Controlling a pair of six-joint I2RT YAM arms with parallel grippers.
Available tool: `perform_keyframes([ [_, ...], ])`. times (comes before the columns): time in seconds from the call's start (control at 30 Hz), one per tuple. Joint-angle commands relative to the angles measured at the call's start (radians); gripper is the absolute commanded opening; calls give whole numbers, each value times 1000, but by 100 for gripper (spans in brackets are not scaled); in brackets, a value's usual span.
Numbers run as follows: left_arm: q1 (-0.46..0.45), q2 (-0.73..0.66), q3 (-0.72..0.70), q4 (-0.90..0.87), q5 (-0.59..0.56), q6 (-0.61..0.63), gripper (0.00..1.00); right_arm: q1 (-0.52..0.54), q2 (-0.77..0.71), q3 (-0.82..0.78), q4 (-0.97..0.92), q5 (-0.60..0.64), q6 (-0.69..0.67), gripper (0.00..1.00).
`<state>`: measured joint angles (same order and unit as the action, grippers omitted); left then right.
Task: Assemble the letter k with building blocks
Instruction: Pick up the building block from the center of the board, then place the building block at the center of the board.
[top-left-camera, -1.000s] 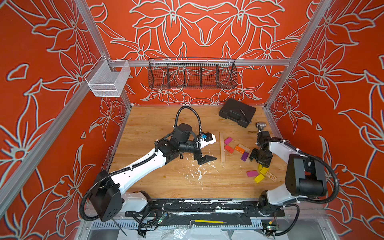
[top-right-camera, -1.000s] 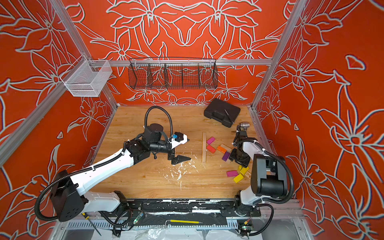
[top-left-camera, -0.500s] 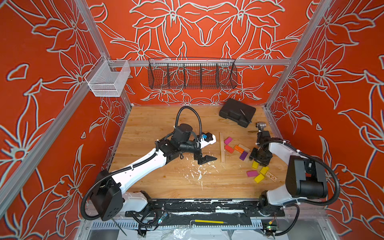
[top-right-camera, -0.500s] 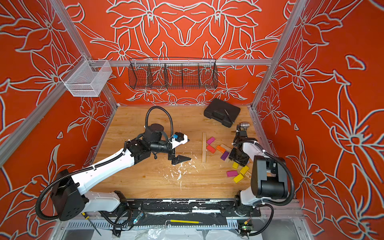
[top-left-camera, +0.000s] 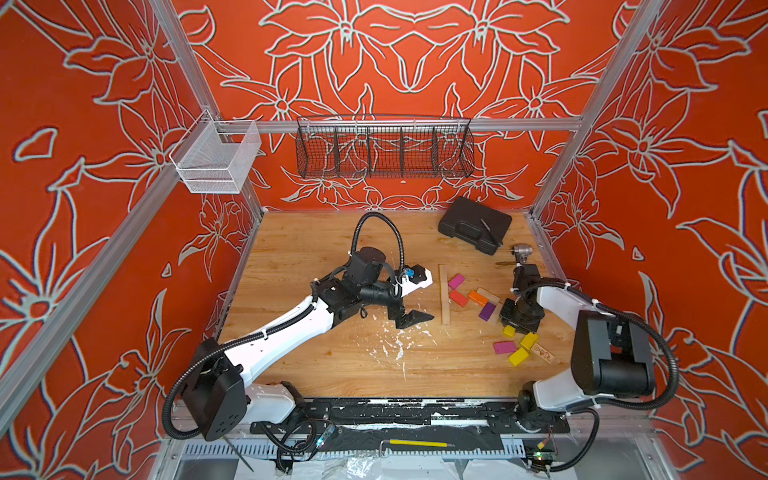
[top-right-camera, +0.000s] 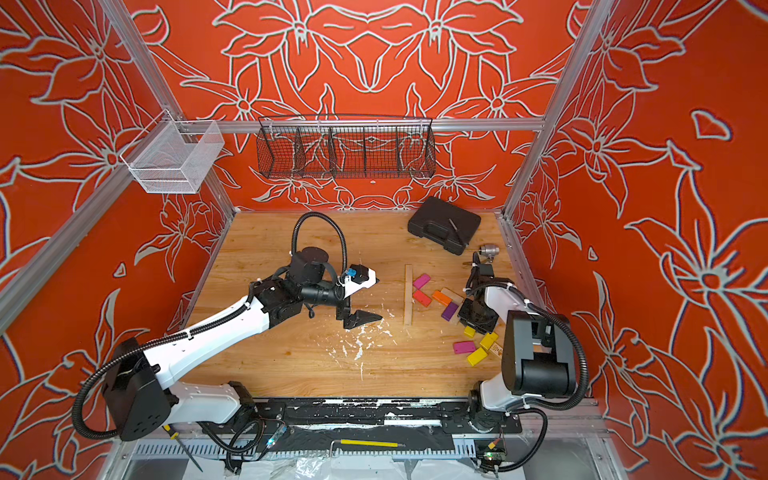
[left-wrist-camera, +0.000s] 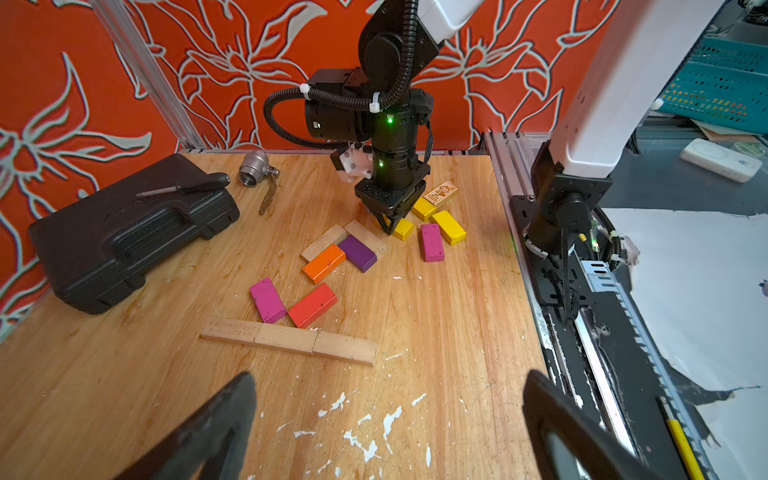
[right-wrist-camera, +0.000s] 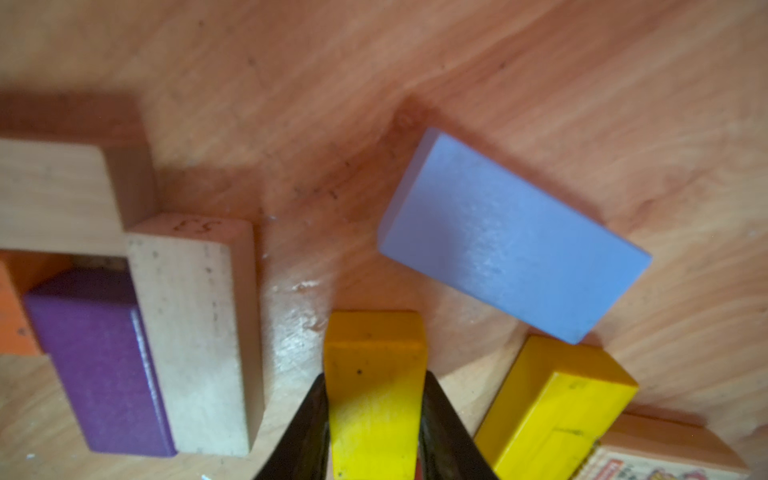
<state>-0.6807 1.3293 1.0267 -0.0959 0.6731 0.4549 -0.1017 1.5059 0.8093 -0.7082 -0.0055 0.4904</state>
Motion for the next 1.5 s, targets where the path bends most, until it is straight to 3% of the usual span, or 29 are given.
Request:
perform_keyframes([
  [0.0,-1,-1,27,-15,-8,24,97,-2,-8,-4,-12,22,0,30],
  [0.23,15,-2,33,-8,-60,-11,97,27,-112,56,-76,11,17,27],
  [0.47,86,2,50,-8,-210,-96,97,254,-69,287,-184,25,87,27],
  [0.63,152,3,87,-80,-333,-120,97,424,76,493,-230,51,150,27],
  [0.73,159,-7,156,-269,-405,-36,97,507,189,636,-255,69,168,27],
  [0.8,168,-44,156,-330,-480,-45,97,554,282,746,-287,83,175,27],
  [1.0,228,-254,-61,-261,-385,-122,97,670,567,1101,-408,138,167,28],
  [1.1,231,-295,-134,-207,-387,-168,97,704,718,1290,-480,148,166,28],
  [1.3,248,-286,-133,-250,-475,-212,97,741,954,1582,-564,146,203,28],
  [1.47,270,-317,-153,-220,-442,-230,97,746,1041,1660,-568,139,217,28],
])
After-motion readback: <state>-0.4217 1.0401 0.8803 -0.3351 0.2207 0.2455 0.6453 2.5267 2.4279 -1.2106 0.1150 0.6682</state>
